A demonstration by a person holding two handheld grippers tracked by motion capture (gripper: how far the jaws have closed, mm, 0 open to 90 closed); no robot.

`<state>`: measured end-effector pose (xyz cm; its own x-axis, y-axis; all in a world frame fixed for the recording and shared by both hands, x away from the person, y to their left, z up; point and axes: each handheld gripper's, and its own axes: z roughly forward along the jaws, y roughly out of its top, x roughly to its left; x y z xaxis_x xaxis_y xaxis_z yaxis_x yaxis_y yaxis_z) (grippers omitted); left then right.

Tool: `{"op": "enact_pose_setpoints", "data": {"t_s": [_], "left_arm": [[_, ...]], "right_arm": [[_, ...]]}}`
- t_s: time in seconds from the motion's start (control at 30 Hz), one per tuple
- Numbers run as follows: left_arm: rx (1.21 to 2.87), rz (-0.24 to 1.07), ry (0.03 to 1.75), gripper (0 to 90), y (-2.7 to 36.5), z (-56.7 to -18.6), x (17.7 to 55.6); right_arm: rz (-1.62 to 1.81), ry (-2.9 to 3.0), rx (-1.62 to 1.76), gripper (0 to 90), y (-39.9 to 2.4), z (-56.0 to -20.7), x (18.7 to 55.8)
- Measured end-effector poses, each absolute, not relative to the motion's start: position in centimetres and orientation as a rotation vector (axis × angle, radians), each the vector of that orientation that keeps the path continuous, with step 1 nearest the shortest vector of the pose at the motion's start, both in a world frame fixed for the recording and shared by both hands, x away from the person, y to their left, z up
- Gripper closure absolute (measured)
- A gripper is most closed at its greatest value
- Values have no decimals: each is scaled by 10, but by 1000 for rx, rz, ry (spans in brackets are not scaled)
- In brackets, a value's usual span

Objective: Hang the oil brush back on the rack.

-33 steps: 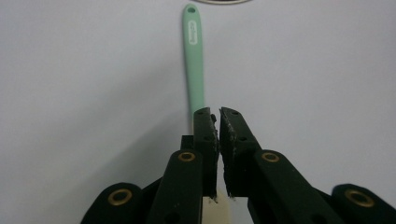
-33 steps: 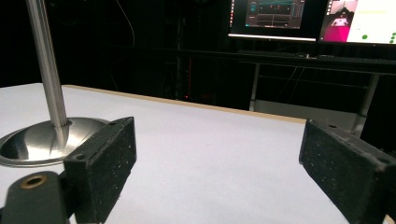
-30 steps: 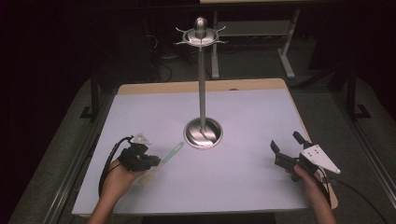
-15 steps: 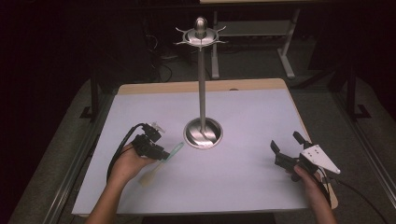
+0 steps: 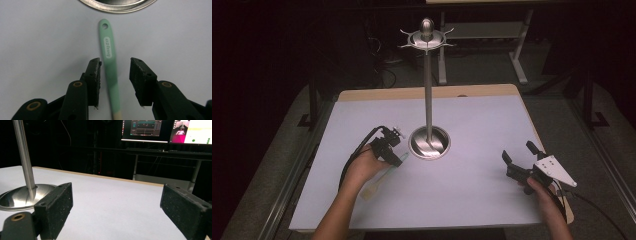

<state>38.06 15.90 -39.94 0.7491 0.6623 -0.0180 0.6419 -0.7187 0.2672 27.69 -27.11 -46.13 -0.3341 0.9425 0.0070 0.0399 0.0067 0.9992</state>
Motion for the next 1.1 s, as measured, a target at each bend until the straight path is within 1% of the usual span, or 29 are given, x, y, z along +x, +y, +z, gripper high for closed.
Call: {"op": "enact_pose_setpoints", "data": {"t_s": [0.33,0.57,0.87,1.1], "left_arm": [[2732,89,1071,655,154,-410,386],[2739,80,1086,668,151,-413,388],[2796,104,1086,699,144,-413,391],[2827,114,1100,744,139,-413,390]], "right_arm": [[1435,1490,1056,104,-271,-461,277],[1439,1485,1060,104,-271,-461,277],[1437,1489,1058,104,-271,-461,277],[1433,1491,1053,104,-271,-461,277]]}}
